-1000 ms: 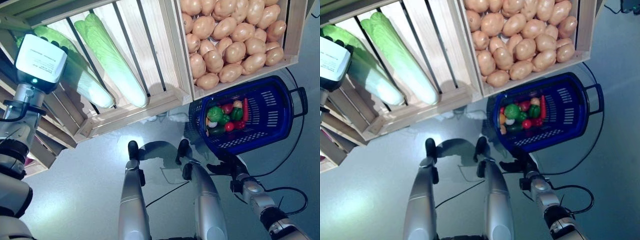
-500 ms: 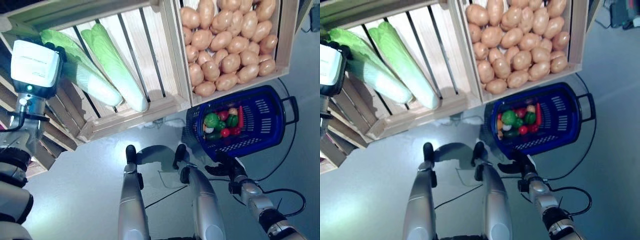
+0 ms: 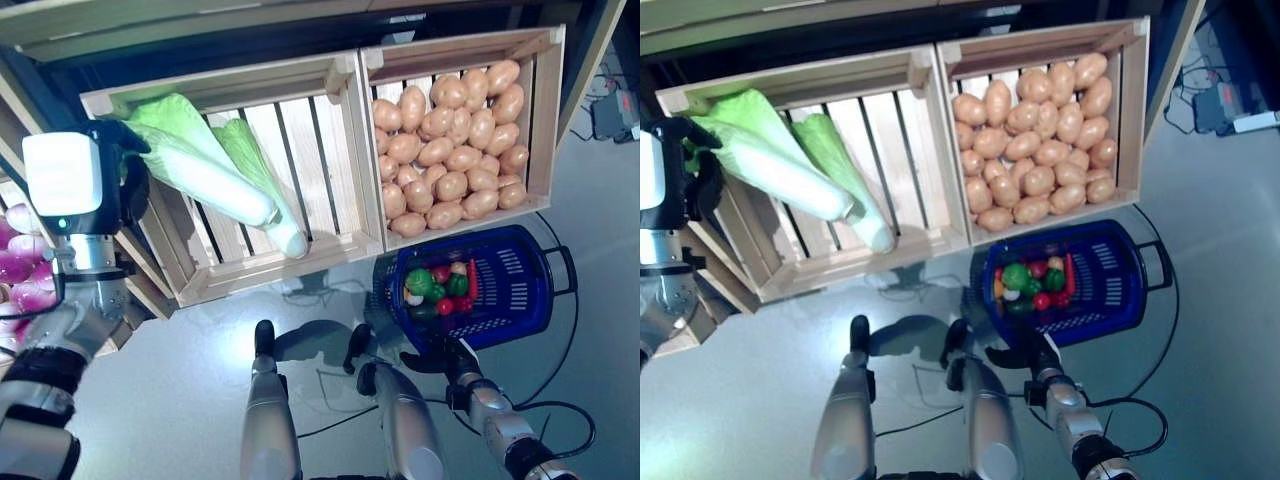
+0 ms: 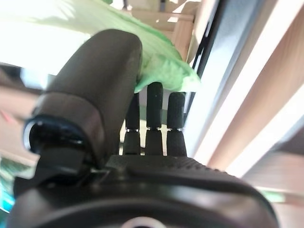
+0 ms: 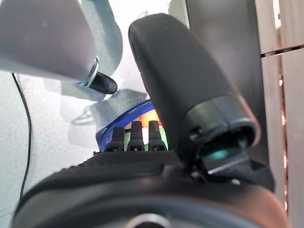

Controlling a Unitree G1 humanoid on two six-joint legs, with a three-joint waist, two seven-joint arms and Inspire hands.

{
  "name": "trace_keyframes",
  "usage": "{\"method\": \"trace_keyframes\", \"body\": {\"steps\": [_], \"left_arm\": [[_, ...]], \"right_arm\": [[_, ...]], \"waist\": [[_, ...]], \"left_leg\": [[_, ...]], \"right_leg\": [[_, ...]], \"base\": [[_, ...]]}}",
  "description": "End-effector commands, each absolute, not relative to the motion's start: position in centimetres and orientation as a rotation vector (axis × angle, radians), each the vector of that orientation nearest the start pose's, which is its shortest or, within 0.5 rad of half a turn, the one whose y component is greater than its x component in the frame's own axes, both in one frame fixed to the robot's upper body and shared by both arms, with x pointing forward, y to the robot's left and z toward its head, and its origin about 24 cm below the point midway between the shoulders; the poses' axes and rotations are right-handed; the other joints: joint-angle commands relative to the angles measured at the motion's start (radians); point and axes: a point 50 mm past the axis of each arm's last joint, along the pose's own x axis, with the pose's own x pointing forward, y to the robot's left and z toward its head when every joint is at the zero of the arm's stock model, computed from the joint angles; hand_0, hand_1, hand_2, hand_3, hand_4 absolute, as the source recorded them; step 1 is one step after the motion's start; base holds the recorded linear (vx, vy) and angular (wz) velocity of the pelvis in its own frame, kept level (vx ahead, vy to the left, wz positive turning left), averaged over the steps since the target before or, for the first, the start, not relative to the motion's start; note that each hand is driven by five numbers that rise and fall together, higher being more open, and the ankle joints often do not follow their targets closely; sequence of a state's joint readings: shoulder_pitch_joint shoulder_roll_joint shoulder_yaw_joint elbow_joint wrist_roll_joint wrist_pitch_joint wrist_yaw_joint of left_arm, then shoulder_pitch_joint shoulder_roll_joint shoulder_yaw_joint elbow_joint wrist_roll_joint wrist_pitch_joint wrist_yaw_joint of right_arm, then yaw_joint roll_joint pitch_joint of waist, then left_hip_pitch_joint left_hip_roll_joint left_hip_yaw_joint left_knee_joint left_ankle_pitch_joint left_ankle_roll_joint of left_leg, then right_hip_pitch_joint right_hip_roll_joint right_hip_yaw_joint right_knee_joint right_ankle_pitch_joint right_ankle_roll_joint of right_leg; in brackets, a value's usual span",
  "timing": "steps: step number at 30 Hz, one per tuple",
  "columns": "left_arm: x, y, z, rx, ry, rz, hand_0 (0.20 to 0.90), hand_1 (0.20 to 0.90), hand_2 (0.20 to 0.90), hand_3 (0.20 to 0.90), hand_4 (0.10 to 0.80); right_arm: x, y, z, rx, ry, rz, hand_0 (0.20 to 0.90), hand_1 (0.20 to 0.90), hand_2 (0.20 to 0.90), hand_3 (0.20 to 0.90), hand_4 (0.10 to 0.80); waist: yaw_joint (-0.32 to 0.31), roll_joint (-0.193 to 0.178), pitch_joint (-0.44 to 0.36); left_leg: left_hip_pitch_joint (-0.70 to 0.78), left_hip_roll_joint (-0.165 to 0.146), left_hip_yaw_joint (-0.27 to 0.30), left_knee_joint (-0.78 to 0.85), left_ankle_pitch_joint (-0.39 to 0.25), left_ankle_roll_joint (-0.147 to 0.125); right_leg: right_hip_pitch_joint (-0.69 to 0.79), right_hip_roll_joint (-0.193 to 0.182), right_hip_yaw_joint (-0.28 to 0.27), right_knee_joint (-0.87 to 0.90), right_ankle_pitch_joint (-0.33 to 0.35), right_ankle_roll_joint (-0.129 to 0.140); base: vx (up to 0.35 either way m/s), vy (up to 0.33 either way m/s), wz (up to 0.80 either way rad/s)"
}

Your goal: Put vegetables into the basket

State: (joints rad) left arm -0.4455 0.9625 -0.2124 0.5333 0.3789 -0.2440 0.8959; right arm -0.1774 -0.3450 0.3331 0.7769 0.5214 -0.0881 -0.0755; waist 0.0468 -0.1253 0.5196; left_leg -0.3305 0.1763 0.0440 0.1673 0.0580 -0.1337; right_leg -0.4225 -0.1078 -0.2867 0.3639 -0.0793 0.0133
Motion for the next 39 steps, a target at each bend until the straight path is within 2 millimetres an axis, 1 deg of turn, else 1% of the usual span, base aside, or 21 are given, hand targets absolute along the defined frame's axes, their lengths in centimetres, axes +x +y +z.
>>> {"method": "trace_keyframes", "body": {"steps": [1,2,4,5,7,8,9,10,11,13,14,17,18,21,22,25,28,30,33,35,39], "left_arm": [[28.8,31.5,21.0,0.743,-0.744,0.751,0.3,0.3,0.3,0.3,0.4],[28.7,31.5,20.9,0.724,-0.739,0.749,0.3,0.3,0.3,0.3,0.4],[28.7,30.5,18.6,0.569,-0.662,0.652,0.3,0.3,0.3,0.3,0.4],[28.6,30.1,18.0,0.535,-0.641,0.626,0.3,0.3,0.3,0.3,0.4],[28.0,28.7,15.3,0.453,-0.56,0.546,0.3,0.3,0.3,0.3,0.4],[27.7,28.3,14.4,0.441,-0.531,0.52,0.3,0.3,0.3,0.3,0.4],[27.6,28.1,14.2,0.428,-0.515,0.502,0.3,0.3,0.3,0.3,0.4],[27.2,27.5,12.8,0.382,-0.462,0.451,0.3,0.3,0.3,0.3,0.4],[27.1,27.5,12.7,0.381,-0.459,0.447,0.3,0.3,0.3,0.3,0.4],[27.0,26.6,11.0,0.338,-0.384,0.387,0.3,0.3,0.3,0.3,0.4],[26.9,26.5,10.7,0.333,-0.374,0.378,0.3,0.3,0.3,0.3,0.4],[27.3,25.3,8.8,0.296,-0.279,0.314,0.3,0.3,0.3,0.3,0.4],[27.3,25.2,8.5,0.295,-0.27,0.306,0.3,0.3,0.3,0.3,0.4],[27.8,24.3,6.8,0.268,-0.174,0.262,0.3,0.3,0.3,0.3,0.4],[27.8,24.0,6.5,0.262,-0.155,0.258,0.3,0.3,0.3,0.3,0.4],[28.4,23.0,5.2,0.258,-0.089,0.218,0.3,0.3,0.3,0.3,0.4],[28.6,22.6,4.5,0.238,-0.042,0.2,0.3,0.3,0.3,0.3,0.4],[28.6,22.1,3.5,0.22,0.014,0.175,0.3,0.3,0.3,0.3,0.4],[28.7,21.6,2.9,0.224,0.047,0.147,0.3,0.3,0.3,0.3,0.4],[28.7,20.6,2.2,0.224,0.085,0.104,0.3,0.3,0.3,0.3,0.4],[28.7,19.6,1.6,0.233,0.117,0.046,0.3,0.3,0.3,0.3,0.4]], "right_arm": [[22.7,-23.0,-6.4,0.013,0.484,-0.188,0.9,0.9,0.9,0.9,0.8],[22.7,-23.0,-6.4,0.013,0.482,-0.186,0.9,0.9,0.9,0.9,0.8],[22.8,-22.5,-5.7,0.024,0.425,-0.172,0.9,0.9,0.9,0.9,0.8],[22.9,-22.3,-5.4,0.029,0.412,-0.166,0.9,0.9,0.9,0.9,0.8],[23.0,-22.0,-3.6,0.061,0.299,-0.127,0.9,0.9,0.9,0.9,0.8],[23.1,-22.1,-2.4,0.095,0.246,-0.104,0.9,0.9,0.9,0.9,0.8],[23.1,-22.2,-1.9,0.109,0.217,-0.095,0.9,0.9,0.9,0.9,0.8],[23.1,-22.3,-0.2,0.132,0.141,-0.06,0.9,0.9,0.9,0.9,0.8],[23.0,-22.3,-0.1,0.137,0.136,-0.056,0.9,0.9,0.9,0.9,0.8],[23.1,-22.1,2.4,0.125,0.025,0.021,0.9,0.9,0.9,0.9,0.8],[23.2,-22.1,2.9,0.122,0.008,0.035,0.9,0.9,0.9,0.9,0.8],[24.0,-21.5,6.4,0.136,-0.13,0.166,0.9,0.9,0.9,0.9,0.8],[24.1,-21.5,6.8,0.141,-0.143,0.182,0.9,0.9,0.9,0.9,0.8],[25.0,-20.6,9.6,0.193,-0.223,0.276,0.9,0.9,0.9,0.9,0.8],[25.1,-20.3,10.0,0.212,-0.233,0.295,0.9,0.9,0.9,0.9,0.8],[25.7,-18.4,11.7,0.257,-0.277,0.395,0.9,0.9,0.9,0.9,0.8],[26.2,-17.3,12.7,0.303,-0.288,0.442,0.9,0.9,0.9,0.9,0.8],[26.7,-16.1,13.1,0.372,-0.265,0.493,0.9,0.9,0.9,0.9,0.8],[26.8,-15.1,13.2,0.404,-0.24,0.527,0.9,0.9,0.9,0.9,0.8],[26.9,-14.0,13.3,0.445,-0.205,0.57,0.9,0.9,0.9,0.9,0.8],[27.1,-12.6,13.3,0.497,-0.164,0.626,0.9,0.9,0.9,0.9,0.8]], "waist": [[0.008,0.033,-0.061],[0.007,0.034,-0.061],[0.009,0.029,-0.079],[0.01,0.027,-0.086],[0.009,0.021,-0.118],[0.008,0.02,-0.137],[0.007,0.02,-0.144],[0.002,0.021,-0.171],[0.001,0.021,-0.175],[-0.01,0.029,-0.217],[-0.011,0.031,-0.222],[-0.017,0.046,-0.263],[-0.016,0.048,-0.267],[-0.017,0.054,-0.305],[-0.017,0.055,-0.312],[-0.016,0.061,-0.338],[-0.014,0.063,-0.353],[-0.014,0.066,-0.369],[-0.014,0.066,-0.381],[-0.014,0.067,-0.393],[-0.01,0.068,-0.405]], "left_leg": [[-0.023,-0.061,0.035,0.056,-0.019,0.025],[-0.02,-0.061,0.035,0.054,-0.018,0.025],[0.014,-0.066,0.032,0.025,-0.015,0.027],[0.025,-0.068,0.031,0.017,-0.015,0.028],[0.079,-0.071,0.023,-0.026,-0.011,0.03],[0.101,-0.069,0.025,-0.047,-0.007,0.031],[0.108,-0.069,0.024,-0.055,-0.004,0.03],[0.136,-0.069,0.021,-0.08,0.002,0.031],[0.135,-0.07,0.021,-0.085,0.007,0.032],[0.172,-0.069,0.019,-0.121,0.016,0.032],[0.178,-0.068,0.019,-0.127,0.017,0.033],[0.22,-0.063,0.021,-0.171,0.028,0.029],[0.224,-0.062,0.023,-0.175,0.029,0.028],[0.262,-0.062,0.026,-0.207,0.032,0.028],[0.27,-0.062,0.028,-0.215,0.033,0.028],[0.296,-0.064,0.031,-0.237,0.031,0.026],[0.307,-0.066,0.031,-0.245,0.027,0.027],[0.32,-0.067,0.033,-0.252,0.021,0.029],[0.33,-0.07,0.03,-0.255,0.014,0.032],[0.341,-0.072,0.032,-0.255,0.004,0.036],[0.358,-0.074,0.028,-0.255,-0.01,0.04]], "right_leg": [[0.232,-0.008,-0.036,-0.191,-0.001,0.037],[0.236,-0.008,-0.036,-0.193,0.0,0.037],[0.273,-0.008,-0.036,-0.224,0.009,0.044],[0.284,-0.007,-0.037,-0.233,0.012,0.045],[0.336,-0.007,-0.034,-0.271,0.025,0.056],[0.357,-0.007,-0.036,-0.287,0.031,0.059],[0.364,-0.007,-0.035,-0.293,0.034,0.062],[0.387,-0.007,-0.031,-0.312,0.043,0.065],[0.386,-0.007,-0.032,-0.315,0.047,0.066],[0.413,-0.008,-0.025,-0.341,0.059,0.072],[0.418,-0.008,-0.024,-0.344,0.061,0.073],[0.448,-0.009,-0.024,-0.372,0.072,0.079],[0.452,-0.009,-0.026,-0.375,0.073,0.079],[0.478,-0.013,-0.028,-0.407,0.089,0.087],[0.484,-0.014,-0.029,-0.416,0.094,0.088],[0.497,-0.016,-0.029,-0.446,0.11,0.095],[0.499,-0.019,-0.029,-0.451,0.115,0.098],[0.501,-0.021,-0.026,-0.451,0.117,0.101],[0.504,-0.021,-0.022,-0.451,0.116,0.102],[0.508,-0.023,-0.02,-0.451,0.118,0.105],[0.516,-0.025,-0.019,-0.451,0.119,0.108]], "base": [[0.085,-0.016,0.04],[0.078,-0.017,0.04],[0.053,-0.017,0.09],[0.077,-0.023,0.07],[0.113,-0.019,0.02],[0.106,-0.008,0.02],[0.138,0.012,0.07],[0.084,0.019,0.06],[0.109,0.04,0.06],[0.101,0.053,0.06],[0.089,0.045,0.05],[0.031,0.021,0.01],[0.031,0.018,-0.03],[0.046,0.009,-0.06],[0.041,0.0,0.01],[-0.001,0.001,-0.01],[0.004,0.007,-0.05],[0.015,0.015,-0.07],[0.0,0.0,0.0],[0.037,-0.013,-0.01],[0.042,-0.009,-0.01]]}}
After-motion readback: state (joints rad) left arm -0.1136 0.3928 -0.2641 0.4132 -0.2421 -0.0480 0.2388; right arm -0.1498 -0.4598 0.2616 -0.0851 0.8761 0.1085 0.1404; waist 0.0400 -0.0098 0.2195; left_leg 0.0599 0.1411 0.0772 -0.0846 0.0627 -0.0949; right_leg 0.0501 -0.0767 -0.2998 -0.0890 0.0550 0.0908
